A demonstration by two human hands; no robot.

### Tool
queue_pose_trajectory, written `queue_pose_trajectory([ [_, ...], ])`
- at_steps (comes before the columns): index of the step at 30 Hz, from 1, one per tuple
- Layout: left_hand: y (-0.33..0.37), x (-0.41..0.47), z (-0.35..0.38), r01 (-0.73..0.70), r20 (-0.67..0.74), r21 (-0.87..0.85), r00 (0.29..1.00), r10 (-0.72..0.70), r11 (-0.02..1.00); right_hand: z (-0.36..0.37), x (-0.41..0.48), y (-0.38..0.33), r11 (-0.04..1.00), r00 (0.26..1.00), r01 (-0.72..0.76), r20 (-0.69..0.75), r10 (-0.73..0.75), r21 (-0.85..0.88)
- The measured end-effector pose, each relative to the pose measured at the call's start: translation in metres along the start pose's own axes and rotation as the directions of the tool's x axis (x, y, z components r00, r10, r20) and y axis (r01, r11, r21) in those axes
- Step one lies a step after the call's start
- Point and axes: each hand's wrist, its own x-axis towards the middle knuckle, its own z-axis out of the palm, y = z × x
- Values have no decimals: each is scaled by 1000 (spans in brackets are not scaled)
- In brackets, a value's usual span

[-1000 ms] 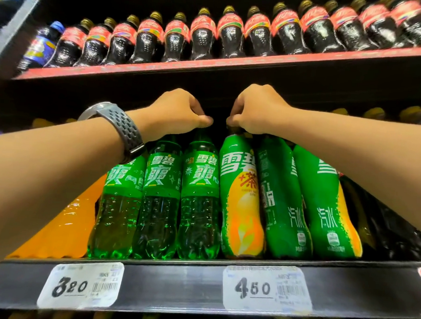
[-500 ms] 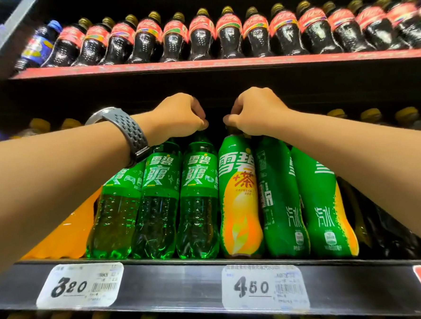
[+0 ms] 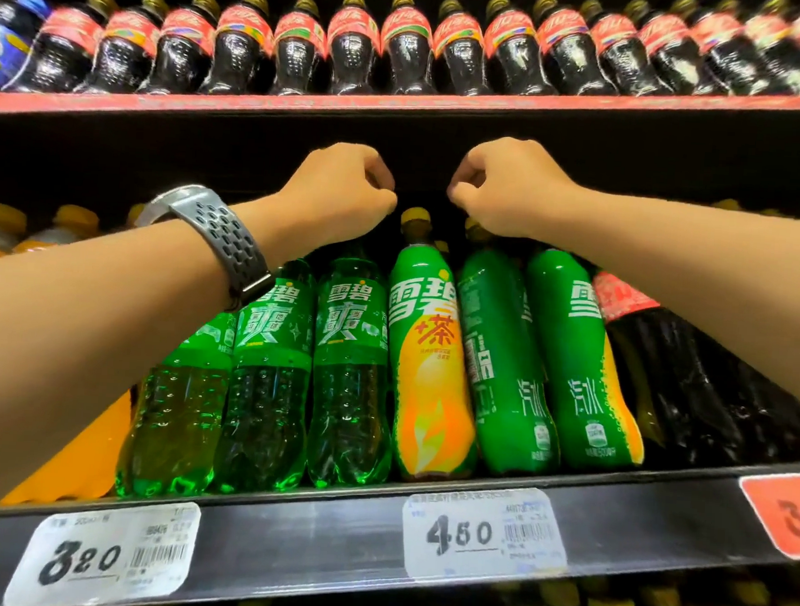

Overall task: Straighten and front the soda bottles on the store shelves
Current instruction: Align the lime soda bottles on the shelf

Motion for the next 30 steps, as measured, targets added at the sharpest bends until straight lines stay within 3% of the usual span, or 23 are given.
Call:
queue_pose_trajectory([
  [5,34,1,21,-149,24,60,989,148,987,-33,-4,46,982,998,-49,17,53,-184],
  [9,55,4,42,-181,50,232,984,174,956,-40,-12,67,942,994,-24,93,58,-335],
  [18,90,16,82,-76,17,479,997,78,874,-37,-12,73,929,989,97,140,-49,-358],
  [21,92,15,88,-71,25,525,997,68,848,-32,-8,69,928,973,134,223,-56,-349],
  [25,89,15,85,-43,24,492,999,35,870,-25,-3,67,925,968,151,240,-68,-348],
  [30,87,19,72,15,129,381,989,-69,925,-25,-1,69,944,970,150,230,-83,-294],
])
